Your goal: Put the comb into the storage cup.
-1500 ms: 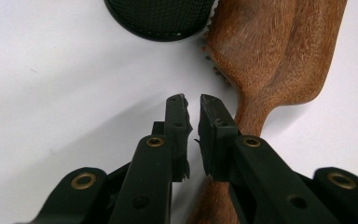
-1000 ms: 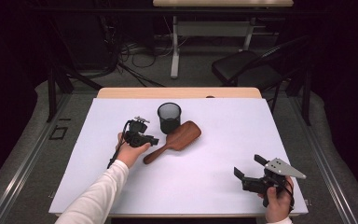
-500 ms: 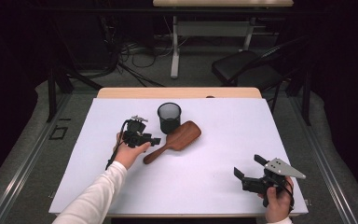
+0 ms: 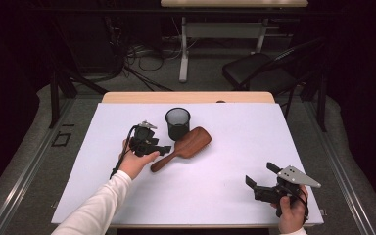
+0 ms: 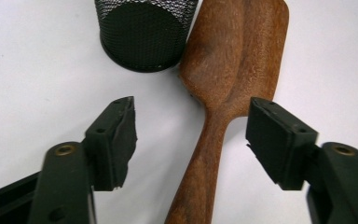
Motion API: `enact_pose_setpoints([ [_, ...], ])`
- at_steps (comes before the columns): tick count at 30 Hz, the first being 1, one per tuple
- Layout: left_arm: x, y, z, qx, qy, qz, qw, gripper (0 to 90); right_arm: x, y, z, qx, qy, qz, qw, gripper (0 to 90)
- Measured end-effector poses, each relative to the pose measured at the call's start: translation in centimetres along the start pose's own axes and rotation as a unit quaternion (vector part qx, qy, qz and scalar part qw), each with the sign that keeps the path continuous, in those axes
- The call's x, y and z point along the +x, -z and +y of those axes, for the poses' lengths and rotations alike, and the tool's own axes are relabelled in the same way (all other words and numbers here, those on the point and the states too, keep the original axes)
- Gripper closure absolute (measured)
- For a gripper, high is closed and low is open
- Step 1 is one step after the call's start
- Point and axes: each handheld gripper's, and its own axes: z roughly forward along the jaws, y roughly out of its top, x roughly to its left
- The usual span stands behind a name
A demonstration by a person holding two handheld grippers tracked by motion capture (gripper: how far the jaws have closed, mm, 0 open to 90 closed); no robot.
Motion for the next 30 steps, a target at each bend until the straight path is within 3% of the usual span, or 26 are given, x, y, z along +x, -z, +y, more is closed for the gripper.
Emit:
enact_pose_setpoints([
  [2,0.0,-0.1,0.0,0.007,0.001,-0.007,0.9999,24.5,0.0,0.0,0.0,0.001,0.002,0.000,1.0000,4.1],
  [13,-0.2,0.0,-0.1,0.001,0.004,-0.002,1.0000,12.0,-0.1,-0.1,0.0,0.001,0.006,0.000,1.0000,4.1],
  [16,-0.3,0.0,0.0,0.001,0.004,-0.001,1.0000,4.8,0.0,0.0,0.0,0.002,0.007,0.001,1.0000,4.1],
  [21,-0.5,0.1,0.1,-0.003,-0.005,-0.009,0.9999,0.2,0.0,-0.1,0.0,0.001,0.007,0.000,1.0000,4.1],
  [30,-1.0,0.1,0.2,0.011,-0.030,0.004,0.9995,0.3,0.0,-0.1,0.0,0.001,0.007,0.000,1.0000,4.1],
])
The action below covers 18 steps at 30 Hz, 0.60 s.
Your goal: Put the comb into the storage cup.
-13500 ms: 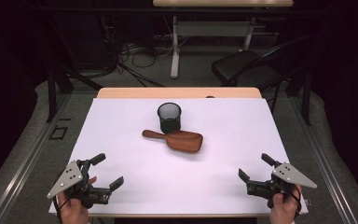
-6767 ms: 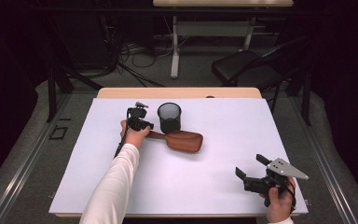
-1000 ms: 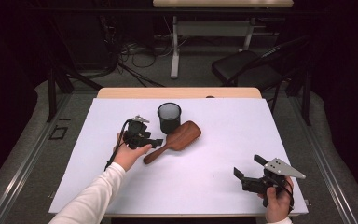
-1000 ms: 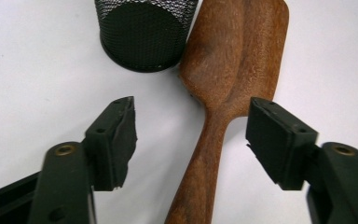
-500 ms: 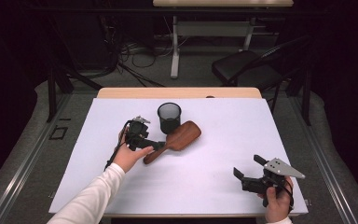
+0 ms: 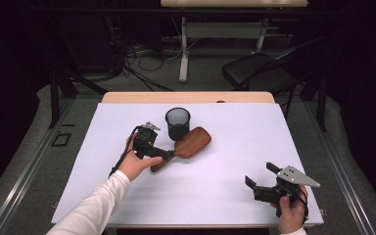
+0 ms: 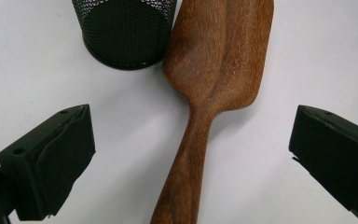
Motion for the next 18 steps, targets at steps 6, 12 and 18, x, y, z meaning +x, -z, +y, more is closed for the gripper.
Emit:
enact_pose_setpoints([
  [6,-0.14,0.06,-0.01,0.013,-0.020,0.007,0.9997,0.3,0.03,0.03,0.01,0.005,0.001,0.000,1.0000,4.1],
  [12,-0.22,0.12,0.11,0.025,-0.044,0.021,0.9985,0.3,0.05,0.01,0.01,0.006,0.002,0.000,1.0000,4.2],
  [18,-0.56,-0.05,0.23,0.037,-0.069,0.036,0.9963,0.4,0.03,0.00,0.00,0.006,0.004,-0.001,1.0000,4.2],
])
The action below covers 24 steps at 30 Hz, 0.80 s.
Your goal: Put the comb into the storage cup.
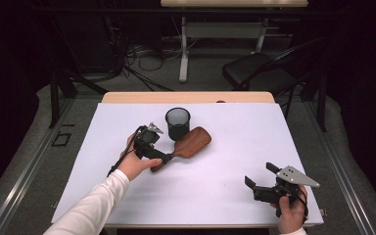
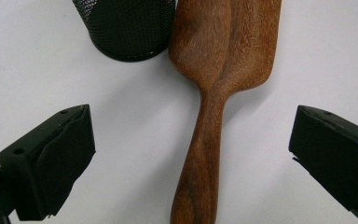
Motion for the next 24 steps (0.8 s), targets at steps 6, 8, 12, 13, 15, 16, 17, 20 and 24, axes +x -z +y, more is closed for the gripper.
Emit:
enact_pose_setpoints([
  [6,-0.5,-0.3,0.2,0.016,-0.039,0.014,0.9990,0.4,0.0,0.0,0.0,0.002,0.000,0.000,1.0000,4.2],
  [8,-0.7,-0.4,0.2,0.017,-0.046,0.018,0.9986,0.4,0.0,0.0,0.0,0.000,-0.001,0.001,1.0000,4.2],
  [12,-0.9,-0.7,0.2,0.023,-0.052,0.017,0.9982,0.4,0.0,-0.1,0.0,0.000,0.000,0.001,1.0000,4.2],
  [13,-0.9,-0.7,0.3,0.026,-0.055,0.017,0.9980,0.5,0.0,-0.1,0.0,0.000,0.000,0.001,1.0000,4.2],
  [15,-0.9,-0.8,0.3,0.033,-0.059,0.014,0.9976,0.6,0.0,-0.1,0.0,0.001,0.001,0.002,1.0000,4.2],
  [16,-1.0,-1.0,0.3,0.033,-0.057,0.016,0.9977,0.6,0.0,-0.1,0.0,0.002,0.001,0.002,1.0000,4.2],
  [17,-0.9,-1.0,0.3,0.035,-0.059,0.014,0.9976,0.6,0.1,-0.1,0.0,0.002,0.001,0.002,1.0000,4.2],
  [20,-0.9,-1.1,0.4,0.042,-0.058,0.007,0.9974,0.7,0.1,-0.1,0.0,0.002,-0.001,0.003,1.0000,4.3],
  [24,-0.9,-1.4,0.5,0.041,-0.054,0.005,0.9977,2.2,0.0,-0.1,0.0,0.001,-0.001,0.002,1.0000,4.3],
])
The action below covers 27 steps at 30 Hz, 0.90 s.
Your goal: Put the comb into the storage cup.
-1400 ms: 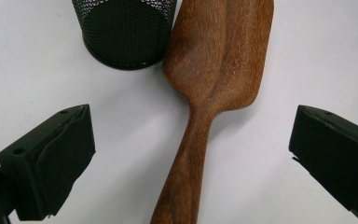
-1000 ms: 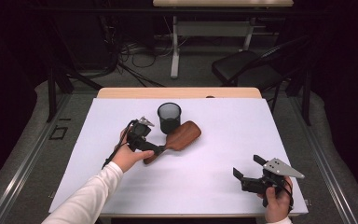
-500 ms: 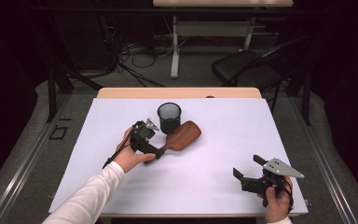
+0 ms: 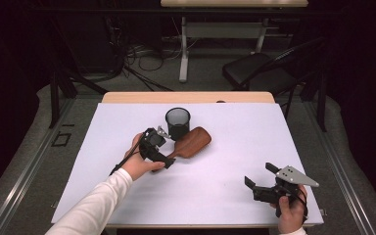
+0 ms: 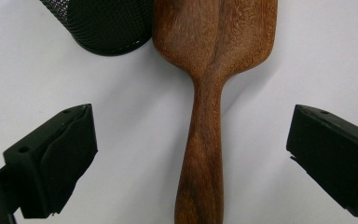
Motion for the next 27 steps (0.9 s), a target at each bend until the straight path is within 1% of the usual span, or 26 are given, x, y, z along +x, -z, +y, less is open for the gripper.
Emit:
enact_pose_setpoints([
  [8,0.2,-1.0,0.2,0.010,0.003,-0.006,0.9999,4.4,0.0,0.0,0.0,0.001,-0.003,0.001,1.0000,4.3],
  [9,0.2,-1.1,0.2,0.009,0.004,-0.006,0.9999,4.4,0.0,0.0,0.0,0.000,0.000,0.000,1.0000,4.3],
  [10,0.2,-1.1,0.2,0.010,0.003,-0.005,0.9999,4.6,0.0,0.0,0.0,-0.001,-0.005,0.000,1.0000,4.3],
  [11,0.2,-1.2,0.3,0.009,0.005,-0.007,0.9999,5.1,0.0,0.0,0.0,-0.002,0.000,-0.001,1.0000,4.3],
  [13,0.3,-1.4,0.3,0.009,0.007,-0.010,0.9999,6.0,0.0,0.0,0.0,-0.001,0.000,0.000,1.0000,4.3],
  [15,0.3,-1.6,0.4,0.009,0.008,-0.010,0.9999,7.9,0.0,0.0,0.0,0.000,-0.005,0.000,1.0000,4.3],
  [18,0.3,-1.8,0.5,0.008,0.011,-0.013,0.9998,9.1,0.0,0.0,0.0,0.001,-0.003,0.001,1.0000,4.3],
  [22,0.1,-2.1,0.6,0.005,0.002,-0.010,0.9999,15.7,0.0,0.0,0.0,0.000,-0.002,0.001,1.0000,4.3],
  [24,0.1,-2.3,0.7,0.003,0.002,-0.011,0.9999,16.0,0.0,0.0,0.0,0.000,-0.002,0.000,1.0000,4.3],
  [27,0.1,-2.6,0.7,0.005,-0.004,-0.013,0.9999,20.3,0.0,0.0,0.0,0.002,-0.002,0.000,1.0000,4.3],
])
